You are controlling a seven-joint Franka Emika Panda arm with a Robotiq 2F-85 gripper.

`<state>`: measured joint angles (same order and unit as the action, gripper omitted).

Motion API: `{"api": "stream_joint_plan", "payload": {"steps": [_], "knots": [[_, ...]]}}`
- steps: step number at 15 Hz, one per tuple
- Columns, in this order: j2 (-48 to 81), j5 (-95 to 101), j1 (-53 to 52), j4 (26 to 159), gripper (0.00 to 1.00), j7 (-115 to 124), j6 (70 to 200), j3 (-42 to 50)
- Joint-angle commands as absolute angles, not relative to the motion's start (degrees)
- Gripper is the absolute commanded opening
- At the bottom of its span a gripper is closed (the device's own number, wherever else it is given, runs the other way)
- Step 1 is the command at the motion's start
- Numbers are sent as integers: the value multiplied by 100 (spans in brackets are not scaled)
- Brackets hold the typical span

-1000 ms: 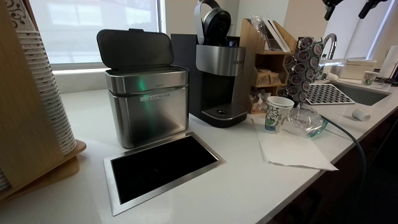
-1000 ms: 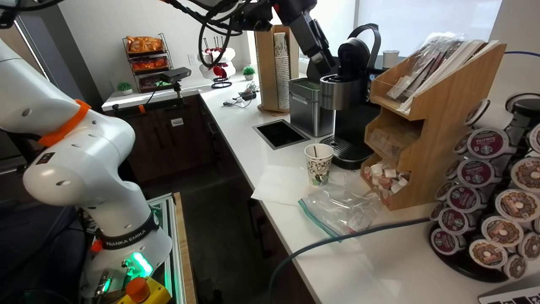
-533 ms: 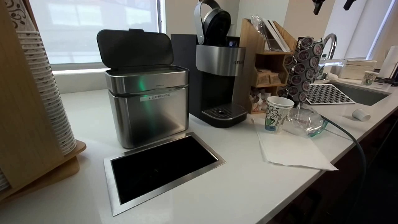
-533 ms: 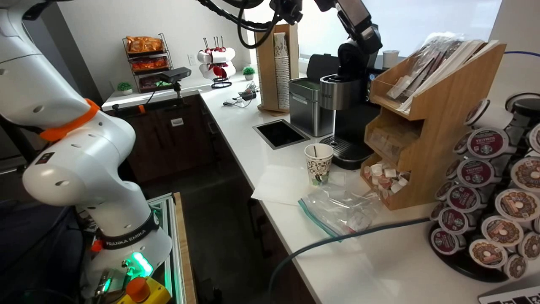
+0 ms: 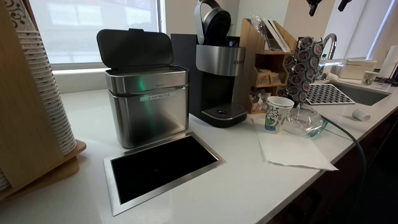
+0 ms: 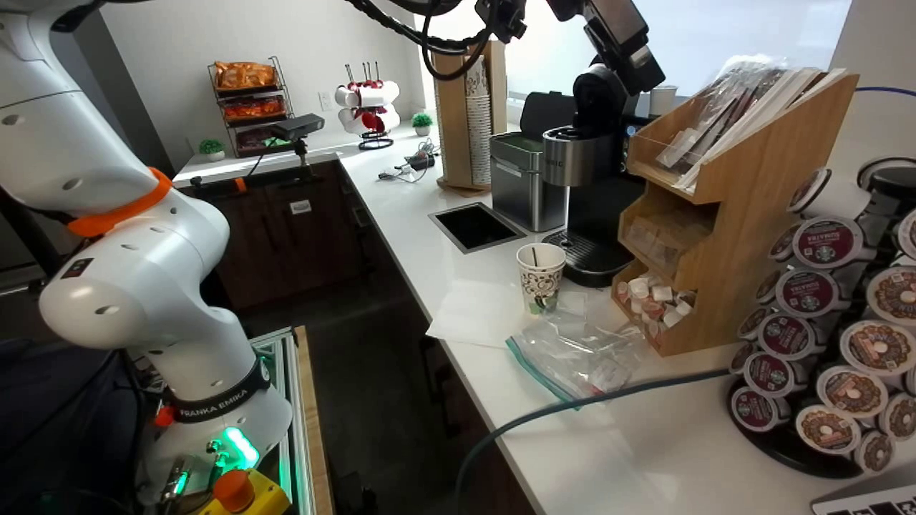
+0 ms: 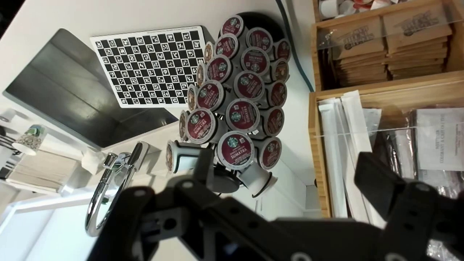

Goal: Place one straw from the wooden stand in the coffee cup.

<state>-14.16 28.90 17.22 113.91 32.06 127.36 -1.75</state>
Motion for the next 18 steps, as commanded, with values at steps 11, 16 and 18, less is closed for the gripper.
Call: {"api": "stream_joint_plan", "payload": {"steps": [11, 16, 18], "knots": [[-191, 3108, 1175, 10479, 100, 2043, 13692, 291], [171, 3152, 979, 10272, 100, 2074, 13869, 387], [281, 3135, 906, 10208, 100, 2174, 13898, 423]]}}
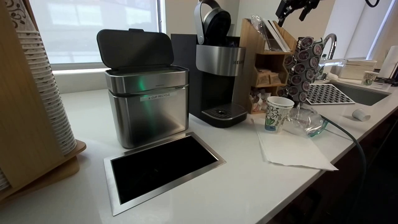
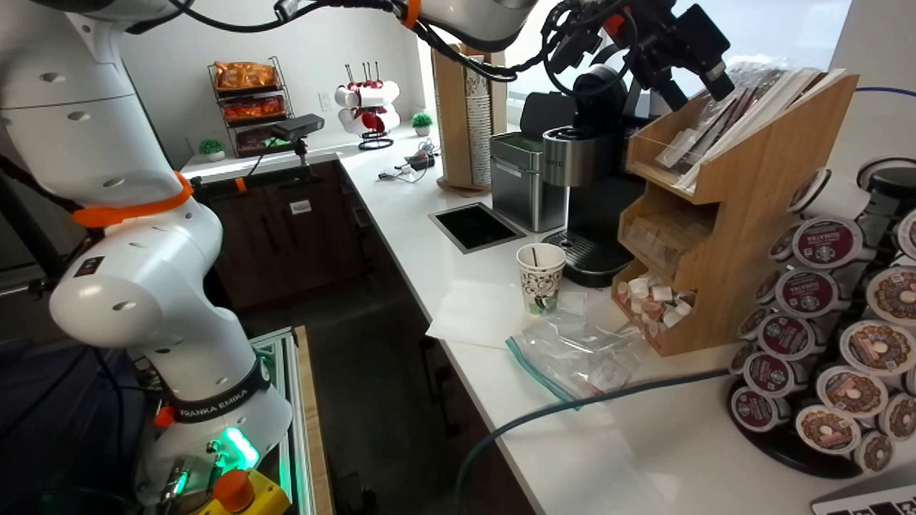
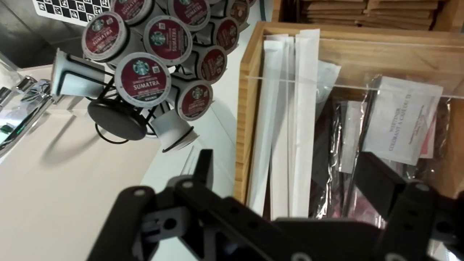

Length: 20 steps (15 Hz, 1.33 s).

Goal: Place one straw from the wooden stand in the coffee cup.

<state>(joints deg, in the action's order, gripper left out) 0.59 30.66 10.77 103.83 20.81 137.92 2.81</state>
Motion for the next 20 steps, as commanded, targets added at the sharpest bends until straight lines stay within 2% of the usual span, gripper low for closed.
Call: {"api": "stream_joint_plan", "payload": {"steps": [1, 9, 12, 13, 15, 16, 17, 20], "knots": [[332, 3109, 869, 10192, 100, 2215, 13930, 442], [603, 3129, 689, 10133, 99, 2460, 14094, 627], [673, 3135, 653, 10135, 95, 2525, 14181, 680], [693, 3135, 641, 10135, 90, 2535, 14190, 698], [721, 3133, 613, 10136, 73, 2559, 14195, 729], [730, 3130, 599, 10137, 73, 2563, 14195, 743], [737, 3128, 589, 10137, 63, 2566, 14196, 754], [748, 3125, 566, 10135, 54, 2570, 14193, 778]]}}
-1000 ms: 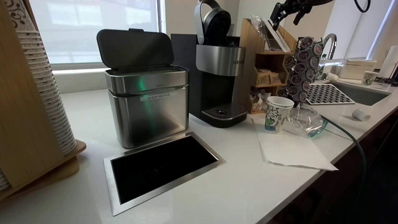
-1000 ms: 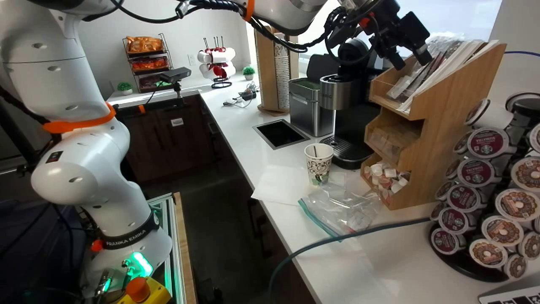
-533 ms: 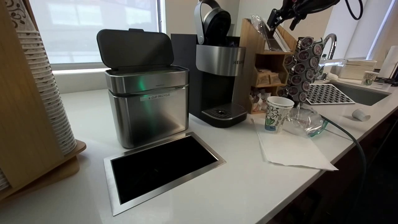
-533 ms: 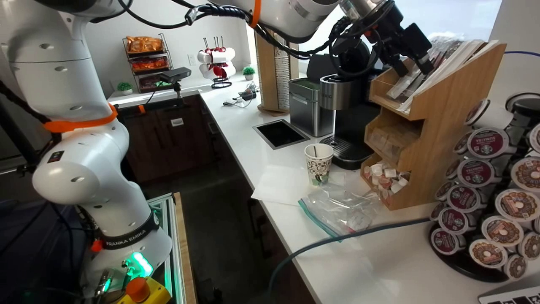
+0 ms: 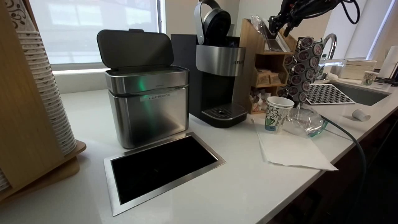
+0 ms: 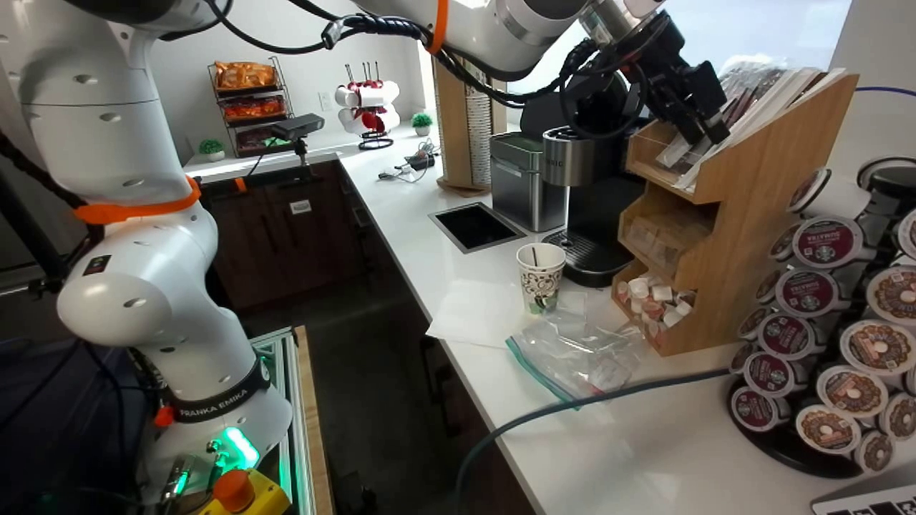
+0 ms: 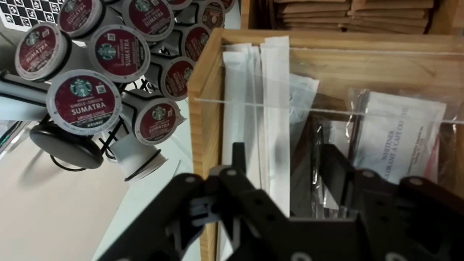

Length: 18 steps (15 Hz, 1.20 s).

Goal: Place one straw from the wooden stand in the coffee cup.

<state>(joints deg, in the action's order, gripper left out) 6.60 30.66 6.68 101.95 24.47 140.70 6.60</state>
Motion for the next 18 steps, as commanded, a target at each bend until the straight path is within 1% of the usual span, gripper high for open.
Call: {"api": "stream_joint_plan", "payload": {"steps": [1, 3, 10, 11, 13, 14, 17, 18], "knots": [[752, 3127, 564, 10135, 58, 2572, 14195, 781], [766, 3128, 562, 10133, 59, 2571, 14189, 786], [826, 3133, 532, 10121, 55, 2569, 14183, 816], [832, 3132, 527, 10120, 50, 2567, 14184, 821], [840, 3132, 519, 10121, 31, 2561, 14188, 829], [844, 3131, 515, 10121, 25, 2556, 14191, 833], [856, 3130, 504, 10119, 0, 2541, 14192, 843], [863, 3126, 501, 10113, 0, 2537, 14187, 844]]}}
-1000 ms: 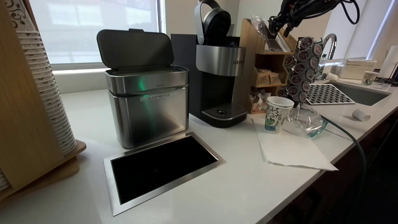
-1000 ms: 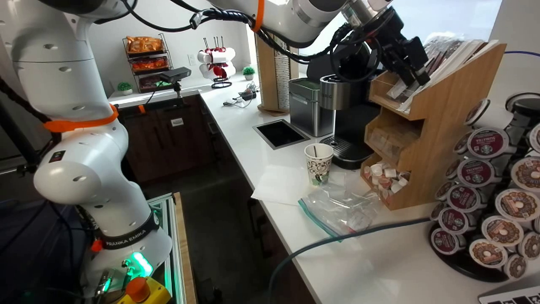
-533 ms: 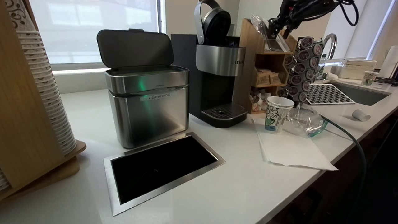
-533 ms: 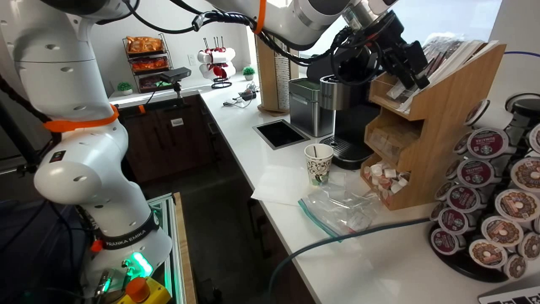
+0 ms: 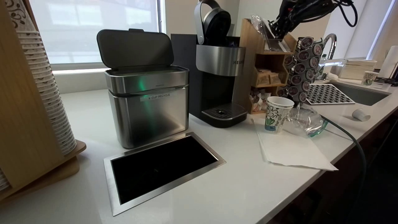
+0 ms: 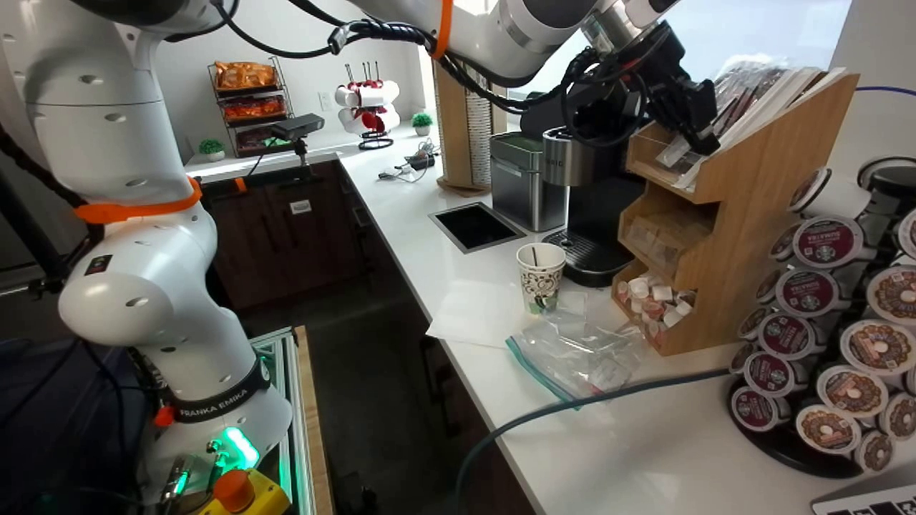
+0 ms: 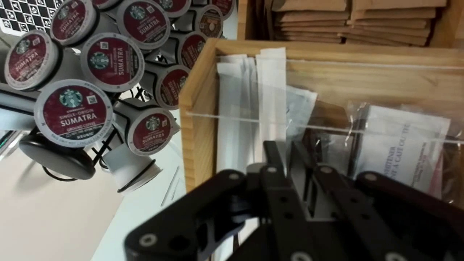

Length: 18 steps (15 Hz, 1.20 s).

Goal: Place one straw from the wooden stand in the coffee cup.

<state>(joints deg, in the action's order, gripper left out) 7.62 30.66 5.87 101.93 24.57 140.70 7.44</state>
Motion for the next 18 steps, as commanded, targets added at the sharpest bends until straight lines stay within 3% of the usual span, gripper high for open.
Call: {"api": "stream_joint_plan", "payload": {"steps": [1, 18], "knots": [[866, 3125, 497, 10114, 0, 2533, 14187, 846], [426, 3060, 502, 10291, 0, 2555, 14217, 815]]}}
